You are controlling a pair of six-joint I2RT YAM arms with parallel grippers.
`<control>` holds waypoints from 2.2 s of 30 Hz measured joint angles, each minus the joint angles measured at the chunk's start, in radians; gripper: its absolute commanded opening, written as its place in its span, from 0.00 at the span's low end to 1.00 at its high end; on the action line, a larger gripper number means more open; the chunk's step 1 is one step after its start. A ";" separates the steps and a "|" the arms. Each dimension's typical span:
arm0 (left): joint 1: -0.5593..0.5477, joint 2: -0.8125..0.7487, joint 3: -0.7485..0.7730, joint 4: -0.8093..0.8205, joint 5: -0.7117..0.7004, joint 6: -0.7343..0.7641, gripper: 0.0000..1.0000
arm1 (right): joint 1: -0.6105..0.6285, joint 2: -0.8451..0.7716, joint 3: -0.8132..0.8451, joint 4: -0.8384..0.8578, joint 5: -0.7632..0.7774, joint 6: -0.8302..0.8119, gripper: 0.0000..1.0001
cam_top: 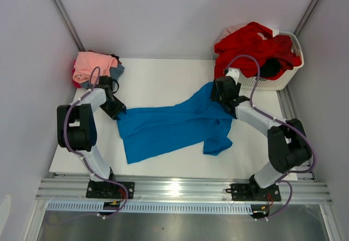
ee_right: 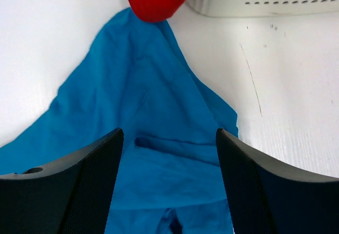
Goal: Fold and stack the t-shirts
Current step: Fold the flattened tshirt in 1/3 of the way
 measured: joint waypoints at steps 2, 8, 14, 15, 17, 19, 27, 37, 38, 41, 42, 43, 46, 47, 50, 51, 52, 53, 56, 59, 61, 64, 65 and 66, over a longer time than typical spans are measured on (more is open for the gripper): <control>0.003 0.026 0.026 -0.018 -0.011 0.002 0.46 | 0.001 -0.030 -0.013 0.005 -0.005 0.000 0.74; 0.003 0.079 0.125 -0.077 -0.059 0.004 0.52 | 0.002 -0.060 -0.026 0.024 -0.031 -0.001 0.74; 0.001 0.136 0.173 -0.134 -0.089 0.011 0.55 | 0.002 -0.060 -0.026 0.031 -0.055 0.000 0.74; 0.000 0.153 0.185 -0.149 -0.092 0.012 0.54 | 0.002 -0.059 -0.026 0.031 -0.057 0.000 0.74; -0.005 0.188 0.210 -0.175 -0.108 0.014 0.50 | 0.002 -0.053 -0.024 0.031 -0.061 0.000 0.74; -0.012 0.203 0.233 -0.193 -0.115 0.023 0.41 | 0.002 -0.038 -0.012 0.030 -0.063 0.000 0.74; -0.033 0.224 0.264 -0.228 -0.119 0.067 0.01 | -0.019 0.078 0.077 0.017 -0.073 0.014 0.74; -0.030 0.251 0.325 -0.276 -0.133 0.102 0.01 | -0.032 0.111 0.077 0.000 -0.079 0.032 0.74; -0.027 0.258 0.349 -0.289 -0.133 0.108 0.01 | -0.032 0.111 0.077 0.000 -0.079 0.031 0.74; -0.012 0.298 0.469 -0.329 -0.141 0.117 0.01 | -0.032 0.111 0.077 -0.001 -0.079 0.031 0.74; -0.007 0.320 0.523 -0.343 -0.145 0.121 0.00 | -0.032 0.111 0.077 0.000 -0.079 0.030 0.74; -0.003 0.341 0.578 -0.354 -0.153 0.127 0.01 | -0.032 0.111 0.077 -0.001 -0.079 0.030 0.74; 0.003 0.415 0.741 -0.391 -0.183 0.145 0.01 | -0.032 0.111 0.076 -0.001 -0.079 0.029 0.74; 0.004 0.441 0.794 -0.410 -0.195 0.153 0.01 | -0.032 0.111 0.076 -0.001 -0.079 0.029 0.74; 0.004 0.515 0.924 -0.459 -0.231 0.173 0.04 | -0.032 0.111 0.076 -0.003 -0.079 0.029 0.74; 0.005 0.536 0.957 -0.475 -0.243 0.179 0.15 | -0.032 0.111 0.076 -0.003 -0.079 0.029 0.74; 0.005 0.546 0.972 -0.484 -0.252 0.186 0.21 | -0.032 0.111 0.075 -0.003 -0.079 0.029 0.74; 0.006 0.549 0.966 -0.489 -0.259 0.188 0.33 | -0.032 0.111 0.073 -0.002 -0.079 0.029 0.74; 0.008 0.488 0.842 -0.455 -0.275 0.190 0.52 | -0.028 0.108 0.063 -0.003 -0.078 0.029 0.72; 0.007 0.300 0.551 -0.364 -0.269 0.186 0.64 | -0.007 0.074 0.026 -0.002 -0.064 0.029 0.72; 0.006 0.124 0.380 -0.328 -0.259 0.177 0.64 | 0.019 0.024 -0.014 0.006 -0.058 0.029 0.72; 0.006 -0.068 0.283 -0.304 -0.248 0.151 0.64 | 0.057 -0.055 -0.040 -0.004 -0.044 0.040 0.72; 0.004 -0.137 0.244 -0.268 -0.243 0.138 0.63 | 0.066 -0.070 -0.040 -0.005 -0.041 0.050 0.72; 0.004 -0.184 0.217 -0.256 -0.240 0.130 0.62 | 0.070 -0.081 -0.041 -0.009 -0.036 0.060 0.72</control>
